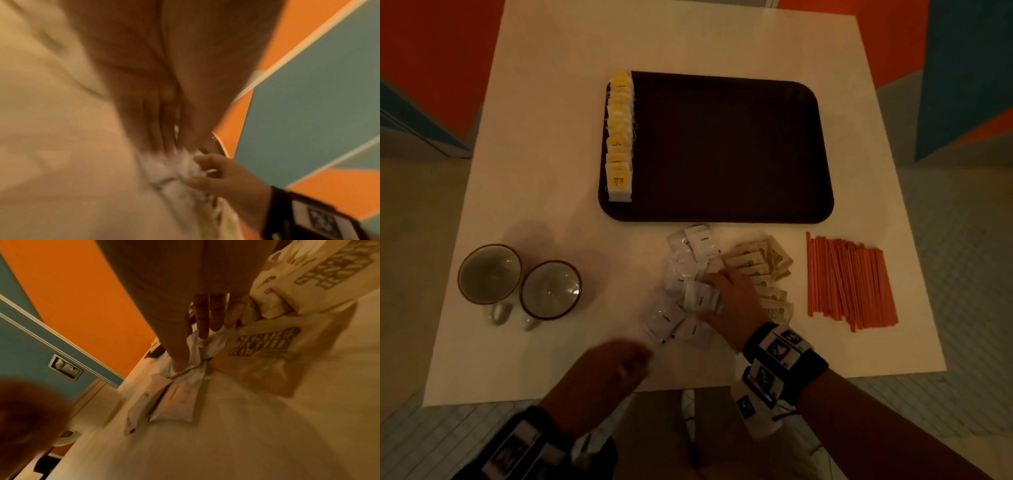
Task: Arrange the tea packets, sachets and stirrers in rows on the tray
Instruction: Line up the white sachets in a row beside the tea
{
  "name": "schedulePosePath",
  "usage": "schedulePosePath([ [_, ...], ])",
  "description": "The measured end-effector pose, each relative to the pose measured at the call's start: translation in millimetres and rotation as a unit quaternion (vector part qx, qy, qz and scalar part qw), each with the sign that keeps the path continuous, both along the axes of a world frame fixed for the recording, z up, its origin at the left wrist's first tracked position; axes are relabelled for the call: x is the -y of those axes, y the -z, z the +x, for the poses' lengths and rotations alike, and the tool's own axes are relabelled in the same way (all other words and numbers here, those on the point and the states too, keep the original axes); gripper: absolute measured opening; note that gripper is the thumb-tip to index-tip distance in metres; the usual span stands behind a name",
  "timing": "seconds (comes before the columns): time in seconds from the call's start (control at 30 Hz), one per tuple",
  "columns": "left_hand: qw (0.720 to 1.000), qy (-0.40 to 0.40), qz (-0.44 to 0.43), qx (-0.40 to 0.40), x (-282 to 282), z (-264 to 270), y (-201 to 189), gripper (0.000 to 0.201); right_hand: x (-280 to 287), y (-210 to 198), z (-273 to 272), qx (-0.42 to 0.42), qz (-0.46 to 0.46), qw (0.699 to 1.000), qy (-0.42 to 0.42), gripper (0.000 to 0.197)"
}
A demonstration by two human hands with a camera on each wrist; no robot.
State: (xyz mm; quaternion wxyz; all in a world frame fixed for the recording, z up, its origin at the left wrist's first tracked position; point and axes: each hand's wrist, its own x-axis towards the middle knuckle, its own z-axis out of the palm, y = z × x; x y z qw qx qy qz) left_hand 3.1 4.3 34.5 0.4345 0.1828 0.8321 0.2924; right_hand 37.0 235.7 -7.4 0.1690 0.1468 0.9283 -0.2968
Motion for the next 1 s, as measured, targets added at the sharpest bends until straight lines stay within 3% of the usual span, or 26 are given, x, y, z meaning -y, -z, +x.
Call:
schedulePosePath([
  [0.07,0.988,-0.069,0.014,-0.135,-23.2,-5.2,8.6,0.035,0.8,1.9,-6.3,-0.019,0.003,1.000,-0.015,0.039],
  [0.13,0.981,-0.087,-0.029,-0.168,-40.6,-10.8,20.3,0.053,2.1,3.7,-10.5,-0.021,0.000,1.000,-0.010,0.029],
  [0.2,0.981,-0.065,-0.081,-0.163,-48.0,-15.1,32.9,0.059,1.8,3.2,-12.3,-0.022,-0.024,0.999,-0.006,0.022],
  [0.27,0.984,-0.059,-0.073,-0.151,-49.4,-16.1,40.9,0.054,-0.1,-2.2,-11.3,-0.029,-0.063,0.998,0.000,0.018],
  [0.4,0.986,-0.124,-0.018,-0.110,-48.4,-18.1,38.2,0.043,-8.8,-17.1,-8.5,-0.042,-0.150,0.985,0.074,0.009],
  [0.53,0.980,-0.148,0.022,-0.129,-38.4,-29.4,25.5,0.021,-22.4,-31.5,-6.7,-0.036,-0.259,0.948,0.181,0.016],
  [0.6,0.972,-0.198,0.077,-0.098,-36.9,-38.4,19.2,0.006,-27.6,-40.6,-7.0,-0.035,-0.317,0.924,0.209,0.018],
  [0.7,0.930,-0.319,0.177,0.030,-46.2,-48.0,4.3,0.020,-32.8,-51.3,-10.5,-0.052,-0.341,0.913,0.217,0.021],
  [0.83,0.914,-0.344,0.205,0.067,-58.5,-56.6,-7.0,0.011,-34.2,-65.4,-15.6,-0.083,-0.365,0.901,0.217,0.015],
  [1.0,0.905,-0.334,0.233,0.123,-69.5,-60.1,-17.6,0.017,-28.8,-80.7,-24.8,-0.095,-0.305,0.942,0.104,0.020],
])
